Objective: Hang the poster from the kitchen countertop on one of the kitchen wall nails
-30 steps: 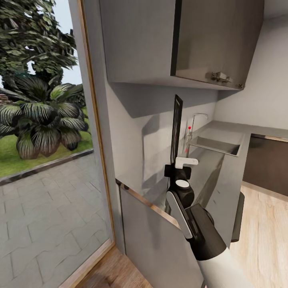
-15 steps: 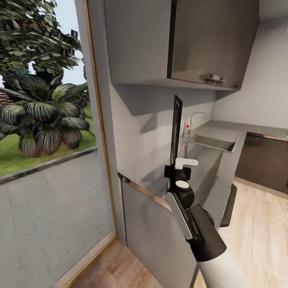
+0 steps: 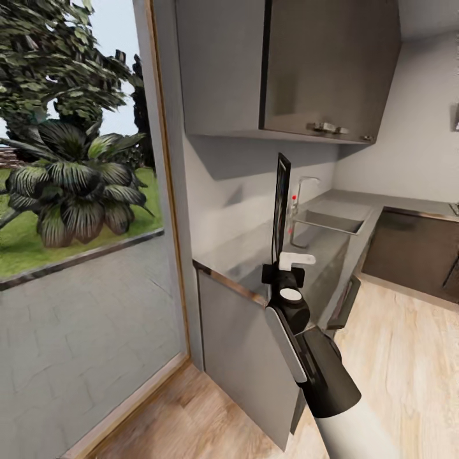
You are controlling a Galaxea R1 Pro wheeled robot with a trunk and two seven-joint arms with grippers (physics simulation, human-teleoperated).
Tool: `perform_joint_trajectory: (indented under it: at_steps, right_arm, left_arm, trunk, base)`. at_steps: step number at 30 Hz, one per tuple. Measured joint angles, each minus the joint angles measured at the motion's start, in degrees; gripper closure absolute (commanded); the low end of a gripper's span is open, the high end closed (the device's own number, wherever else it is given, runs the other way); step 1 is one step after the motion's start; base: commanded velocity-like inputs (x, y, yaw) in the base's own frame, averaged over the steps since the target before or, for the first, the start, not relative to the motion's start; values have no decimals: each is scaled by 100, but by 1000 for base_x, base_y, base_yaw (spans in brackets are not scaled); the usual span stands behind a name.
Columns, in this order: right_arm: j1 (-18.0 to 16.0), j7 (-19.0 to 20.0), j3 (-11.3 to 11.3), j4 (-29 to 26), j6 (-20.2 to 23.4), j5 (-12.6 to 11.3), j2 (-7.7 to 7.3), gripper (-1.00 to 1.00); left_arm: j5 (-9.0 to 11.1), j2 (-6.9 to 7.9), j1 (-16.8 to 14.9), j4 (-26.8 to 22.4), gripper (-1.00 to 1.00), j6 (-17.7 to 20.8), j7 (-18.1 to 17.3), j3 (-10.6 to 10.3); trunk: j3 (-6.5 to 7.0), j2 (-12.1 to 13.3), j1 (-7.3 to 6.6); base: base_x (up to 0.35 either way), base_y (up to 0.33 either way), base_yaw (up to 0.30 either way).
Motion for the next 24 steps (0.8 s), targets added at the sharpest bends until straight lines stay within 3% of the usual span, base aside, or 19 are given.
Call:
perform_joint_trajectory:
  at_steps: [20,24]
  right_arm:
    - [3,8,4,-2,0,-1,0,100]
    - [4,4,7,-2,0,0,0,100]
  left_arm:
    - [0,0,0,0,-100,6,0,-1]
    - [0,0,0,0,-100,4,0,-2]
  trunk:
    - [0,0,0]
    - [0,0,-1]
  base:
    - [-336,0,1]
    - [-265,0,133]
